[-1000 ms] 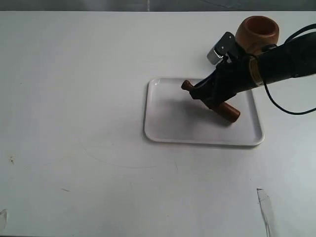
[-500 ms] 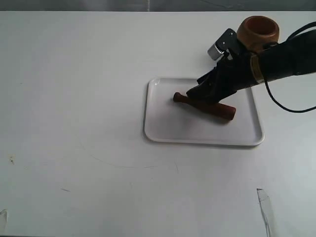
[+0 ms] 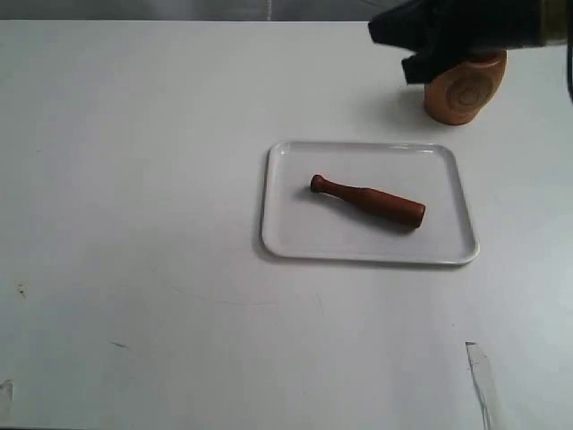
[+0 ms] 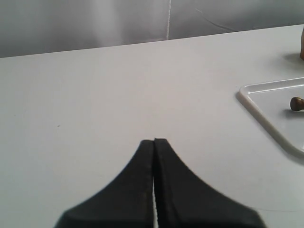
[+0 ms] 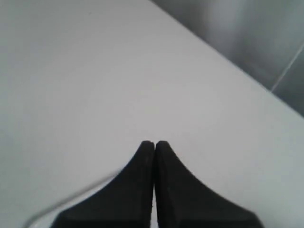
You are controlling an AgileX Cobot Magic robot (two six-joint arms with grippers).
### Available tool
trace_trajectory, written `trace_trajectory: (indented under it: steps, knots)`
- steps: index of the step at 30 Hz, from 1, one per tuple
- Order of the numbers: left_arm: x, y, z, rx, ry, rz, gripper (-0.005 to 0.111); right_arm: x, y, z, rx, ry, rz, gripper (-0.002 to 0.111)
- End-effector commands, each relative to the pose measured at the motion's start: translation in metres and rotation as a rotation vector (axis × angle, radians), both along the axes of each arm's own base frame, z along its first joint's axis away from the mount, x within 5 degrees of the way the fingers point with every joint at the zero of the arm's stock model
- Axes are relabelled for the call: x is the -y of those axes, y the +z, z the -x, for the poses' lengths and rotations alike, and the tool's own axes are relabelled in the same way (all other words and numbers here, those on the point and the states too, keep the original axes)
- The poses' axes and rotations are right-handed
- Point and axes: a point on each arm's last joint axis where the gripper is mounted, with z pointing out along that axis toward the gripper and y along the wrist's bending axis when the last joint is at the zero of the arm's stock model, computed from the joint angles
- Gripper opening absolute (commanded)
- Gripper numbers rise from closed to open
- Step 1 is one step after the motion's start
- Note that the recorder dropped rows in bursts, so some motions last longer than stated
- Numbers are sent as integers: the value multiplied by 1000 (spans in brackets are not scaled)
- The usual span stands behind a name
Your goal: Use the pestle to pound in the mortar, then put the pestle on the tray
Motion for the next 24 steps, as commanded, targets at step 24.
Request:
trace_trajectory:
  steps: [24]
  knots:
    - [1,0,0,4,-6,15,0,159,125,185,500,-1225,-713,0]
